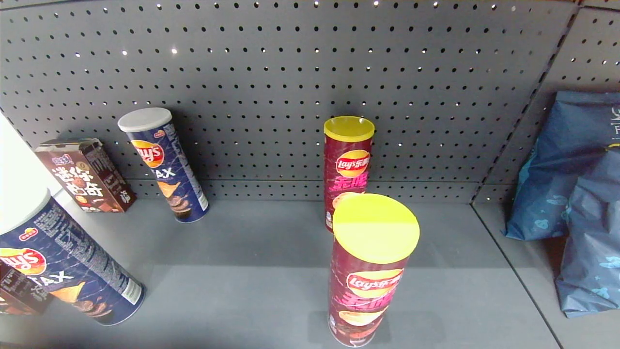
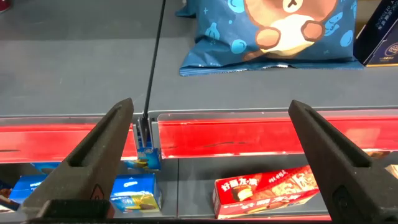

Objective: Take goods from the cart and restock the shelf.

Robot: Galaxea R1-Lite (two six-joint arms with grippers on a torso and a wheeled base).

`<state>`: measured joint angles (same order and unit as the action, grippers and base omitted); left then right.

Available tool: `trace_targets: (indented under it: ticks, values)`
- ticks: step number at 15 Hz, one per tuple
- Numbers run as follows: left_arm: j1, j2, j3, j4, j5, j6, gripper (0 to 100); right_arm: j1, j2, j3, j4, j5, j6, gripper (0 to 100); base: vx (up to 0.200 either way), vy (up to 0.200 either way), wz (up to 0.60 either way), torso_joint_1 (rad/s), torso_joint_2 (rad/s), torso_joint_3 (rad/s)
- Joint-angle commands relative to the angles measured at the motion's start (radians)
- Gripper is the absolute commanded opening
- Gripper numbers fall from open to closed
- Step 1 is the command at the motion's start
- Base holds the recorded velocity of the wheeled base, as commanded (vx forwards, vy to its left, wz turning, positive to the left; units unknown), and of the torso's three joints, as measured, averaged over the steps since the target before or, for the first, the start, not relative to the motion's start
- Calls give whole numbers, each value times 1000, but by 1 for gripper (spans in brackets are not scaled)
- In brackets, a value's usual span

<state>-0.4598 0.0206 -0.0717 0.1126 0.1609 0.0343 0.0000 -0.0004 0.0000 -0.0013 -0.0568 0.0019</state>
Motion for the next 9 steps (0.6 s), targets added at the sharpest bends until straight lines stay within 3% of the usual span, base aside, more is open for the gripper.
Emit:
trace_targets:
  ticks: [1,2,3,4,5,7,8,9]
  values:
    - [168,94,12,-13,-12,-2,100,0,0,0,0,0,1,100,0,0,0,0,0,0]
    - [313,173,30,-59,-55,19,100,0,0,0,0,0,0,100,0,0,0,0,0,0]
    - [397,156,50,-93,-164,70,100,0,0,0,0,0,0,100,0,0,0,0,0,0]
    - [414,102,69,-105,-231,84,100,0,0,0,0,0,0,100,0,0,0,0,0,0]
    - [458,-2,72,-108,-277,67,100,0,0,0,0,0,0,100,0,0,0,0,0,0]
    - [461,-7,72,-108,-225,49,100,0,0,0,0,0,0,100,0,0,0,0,0,0]
    - [461,-7,72,-108,-231,55,100,0,0,0,0,0,0,100,0,0,0,0,0,0]
    - [460,-5,72,-108,-228,36,100,0,0,0,0,0,0,100,0,0,0,0,0,0]
